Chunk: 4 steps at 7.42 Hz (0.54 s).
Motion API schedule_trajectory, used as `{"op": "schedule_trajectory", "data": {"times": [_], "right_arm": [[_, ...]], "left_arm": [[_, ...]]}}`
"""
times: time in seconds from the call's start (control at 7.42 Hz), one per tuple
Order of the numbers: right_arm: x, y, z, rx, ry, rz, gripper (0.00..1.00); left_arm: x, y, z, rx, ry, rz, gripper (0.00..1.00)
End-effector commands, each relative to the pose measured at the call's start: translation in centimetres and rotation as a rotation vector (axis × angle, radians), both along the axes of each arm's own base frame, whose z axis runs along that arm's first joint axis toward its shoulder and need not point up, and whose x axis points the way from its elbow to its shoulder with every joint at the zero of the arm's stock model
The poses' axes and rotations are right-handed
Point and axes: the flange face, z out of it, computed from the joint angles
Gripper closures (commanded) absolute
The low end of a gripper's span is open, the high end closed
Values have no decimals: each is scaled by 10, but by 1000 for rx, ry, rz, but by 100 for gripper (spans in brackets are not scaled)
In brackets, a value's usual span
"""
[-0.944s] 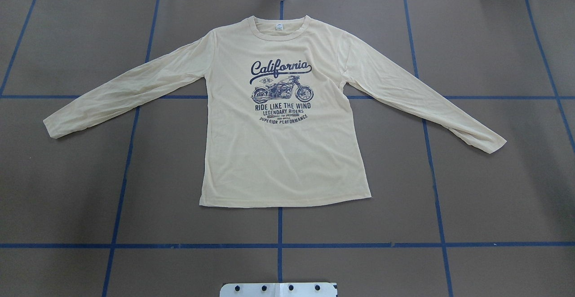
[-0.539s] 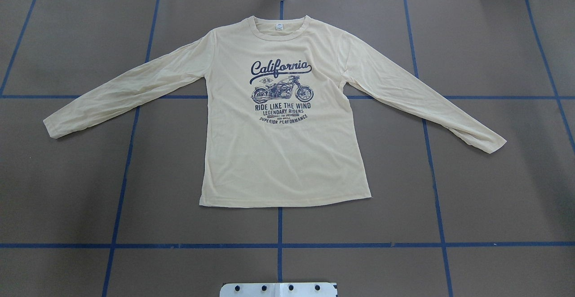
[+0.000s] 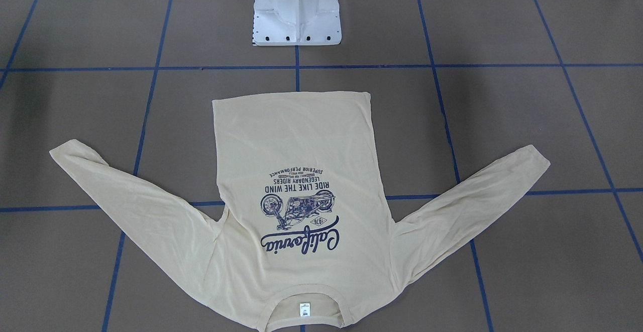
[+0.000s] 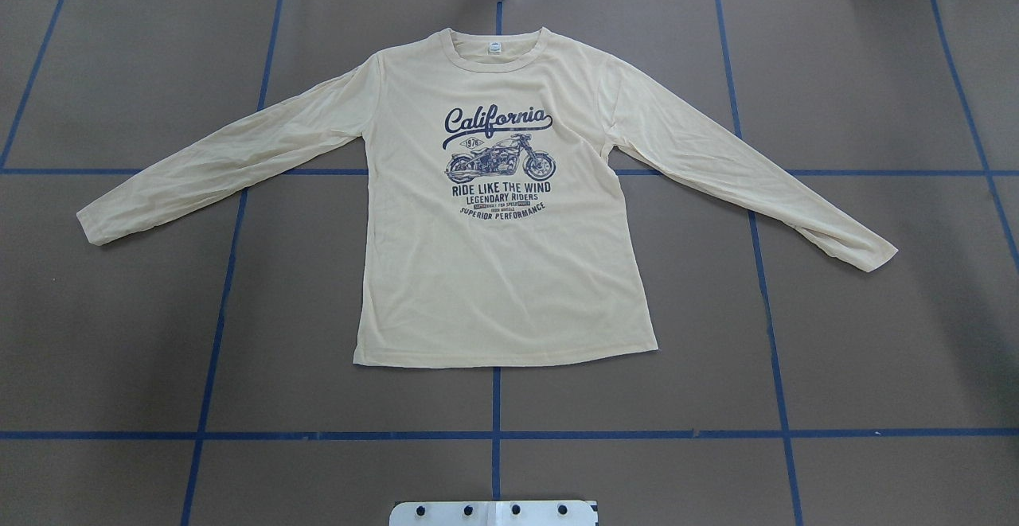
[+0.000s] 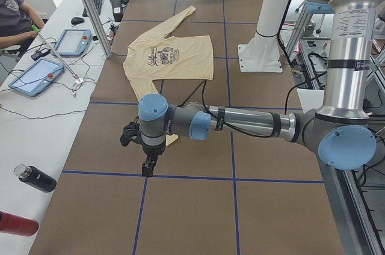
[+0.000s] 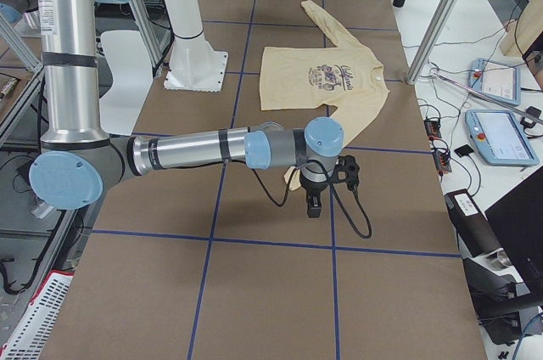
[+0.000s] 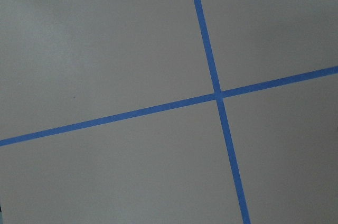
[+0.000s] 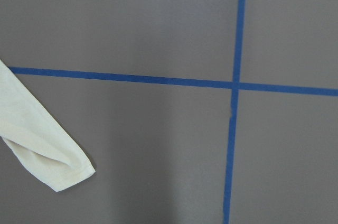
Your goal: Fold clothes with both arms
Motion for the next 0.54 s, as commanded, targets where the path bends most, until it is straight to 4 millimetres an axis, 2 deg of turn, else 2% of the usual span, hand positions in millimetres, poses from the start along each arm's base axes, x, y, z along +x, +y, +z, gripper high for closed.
{"op": "schedule_trajectory", "data": {"times": [0.0, 0.13, 0.27, 0.4], "right_arm": [[-49, -16, 1, 101, -12, -91, 0], [-64, -19, 16, 158, -25, -116, 0], [-85, -19, 22, 170, -34, -137, 0], [-103, -16, 15, 94, -43, -84, 0]], "left_arm": [[7, -18, -6, 53, 16, 16, 0], [11, -16, -5, 97, 35, 30, 0], [16, -10, 2, 92, 97, 40, 0], [17, -14, -10, 122, 118, 44, 0]]}}
